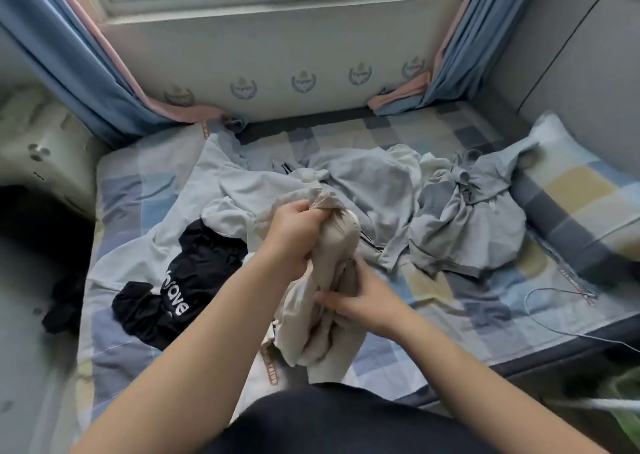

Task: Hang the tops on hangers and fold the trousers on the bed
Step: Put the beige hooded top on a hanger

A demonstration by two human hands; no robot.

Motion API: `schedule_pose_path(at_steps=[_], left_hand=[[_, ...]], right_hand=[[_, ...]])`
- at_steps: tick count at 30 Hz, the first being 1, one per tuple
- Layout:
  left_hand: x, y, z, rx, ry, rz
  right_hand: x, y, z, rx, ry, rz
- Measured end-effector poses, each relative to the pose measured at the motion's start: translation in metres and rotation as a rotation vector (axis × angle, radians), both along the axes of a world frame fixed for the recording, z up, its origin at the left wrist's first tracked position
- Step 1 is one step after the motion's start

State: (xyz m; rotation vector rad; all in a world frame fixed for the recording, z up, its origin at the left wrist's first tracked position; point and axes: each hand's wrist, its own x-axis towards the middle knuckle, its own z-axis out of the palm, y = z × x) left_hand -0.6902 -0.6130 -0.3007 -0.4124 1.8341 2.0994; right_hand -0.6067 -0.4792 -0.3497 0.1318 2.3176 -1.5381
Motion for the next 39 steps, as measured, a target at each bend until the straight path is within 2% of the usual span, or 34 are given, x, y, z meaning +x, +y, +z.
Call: schedule_pose_path(at_steps=[2,4,7,10,11,14,17,20,22,25,27,30,32,36,39], left_hand=[[-0.008,0.001,0.001,0.038,0.016,0.036],[-0.015,-0.009,-0.005,0.003,0.056,0.053],[-0.004,-0.027,-0.014,-0.151,0.109,-0.01],[0.029,-0.037,-0.034,-0.404,0.301,-0.081],[0.041,-0.037,-0.041,-0.43,0.354,-0.136],[0.058,-0.022,-0.053,-0.281,0.421,-0.261],[0.047,-0.002,-0.047,-0.223,0.481,-0.11],[0.032,-0.001,-0.029,-0.168,0.355,0.058],[0.028,-0.005,-0.015,-0.08,0.317,0.11],[0.02,-0.012,0.001,-0.003,0.332,0.134],[0.016,-0.017,0.012,0.022,0.393,0.099],[0.015,-0.024,0.031,0.013,0.411,-0.043],[0.015,-0.028,0.049,-0.037,0.384,-0.189],[0.012,-0.035,0.066,-0.117,0.387,-0.483],[0.01,-0.033,0.066,-0.209,0.41,-0.598]], right_hand=[[-0.013,-0.002,-0.01,0.058,0.027,-0.076],[-0.03,0.001,-0.008,0.011,0.089,-0.175],[-0.048,0.007,0.023,-0.135,0.113,-0.303],[-0.063,0.013,0.05,-0.266,0.048,-0.367],[-0.066,0.013,0.06,-0.328,0.026,-0.383],[-0.071,0.006,0.091,-0.468,-0.008,-0.36],[-0.065,-0.003,0.116,-0.628,-0.061,-0.284],[-0.061,0.001,0.129,-0.705,-0.085,-0.239],[-0.06,0.012,0.129,-0.665,-0.039,-0.263],[-0.05,0.036,0.105,-0.466,0.036,-0.325],[-0.036,0.046,0.085,-0.299,0.055,-0.237],[-0.018,0.048,0.072,-0.163,0.05,-0.063],[-0.012,0.044,0.075,-0.153,0.094,-0.012],[-0.003,0.033,0.096,-0.28,0.174,0.029],[0.006,0.024,0.103,-0.222,0.331,-0.101]])
